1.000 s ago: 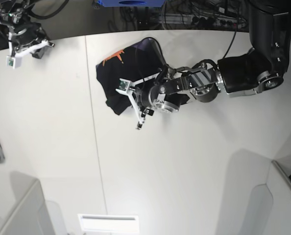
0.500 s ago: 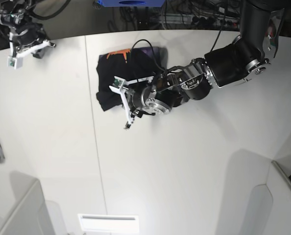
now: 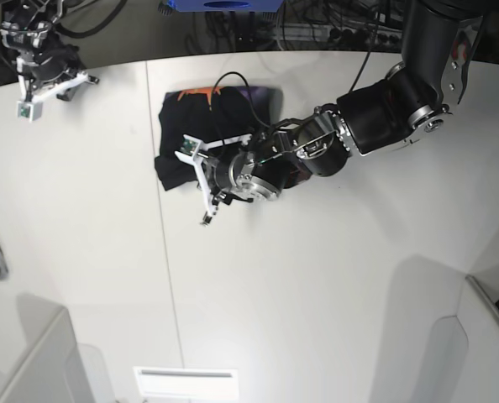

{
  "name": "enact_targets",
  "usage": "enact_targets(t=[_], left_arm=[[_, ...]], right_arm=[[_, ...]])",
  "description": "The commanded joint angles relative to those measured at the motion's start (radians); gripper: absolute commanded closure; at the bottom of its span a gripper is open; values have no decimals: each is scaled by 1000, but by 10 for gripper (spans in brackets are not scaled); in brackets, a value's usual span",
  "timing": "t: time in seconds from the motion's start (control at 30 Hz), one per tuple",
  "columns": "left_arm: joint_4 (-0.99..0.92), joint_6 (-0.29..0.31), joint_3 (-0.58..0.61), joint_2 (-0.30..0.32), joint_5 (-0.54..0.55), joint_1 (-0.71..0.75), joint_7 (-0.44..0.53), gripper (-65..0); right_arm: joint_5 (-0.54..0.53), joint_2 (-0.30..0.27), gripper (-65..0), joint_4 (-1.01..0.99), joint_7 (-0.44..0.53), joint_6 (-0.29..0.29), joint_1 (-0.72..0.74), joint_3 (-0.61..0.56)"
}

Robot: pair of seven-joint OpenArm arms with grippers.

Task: Fold the T-shirt properly
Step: 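Push and square the folded shirt bundle with the left gripper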

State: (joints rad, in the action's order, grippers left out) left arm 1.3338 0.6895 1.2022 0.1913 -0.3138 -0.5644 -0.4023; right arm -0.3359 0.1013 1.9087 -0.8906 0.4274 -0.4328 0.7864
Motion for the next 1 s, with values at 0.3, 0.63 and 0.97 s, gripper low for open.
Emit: enact_targets(t=[0.3, 0.63, 0.97], left_arm=[[19, 9, -9, -23, -9, -22, -4, 0], [19, 9, -17, -52, -8, -59, -5, -444], [112, 9, -146, -83, 2, -99, -5, -466]], right_arm=[[-9, -7, 0, 13, 15, 0, -2, 5], [-9, -7, 0, 13, 15, 3, -2, 5], [-9, -5, 0, 15, 17, 3, -2, 8]])
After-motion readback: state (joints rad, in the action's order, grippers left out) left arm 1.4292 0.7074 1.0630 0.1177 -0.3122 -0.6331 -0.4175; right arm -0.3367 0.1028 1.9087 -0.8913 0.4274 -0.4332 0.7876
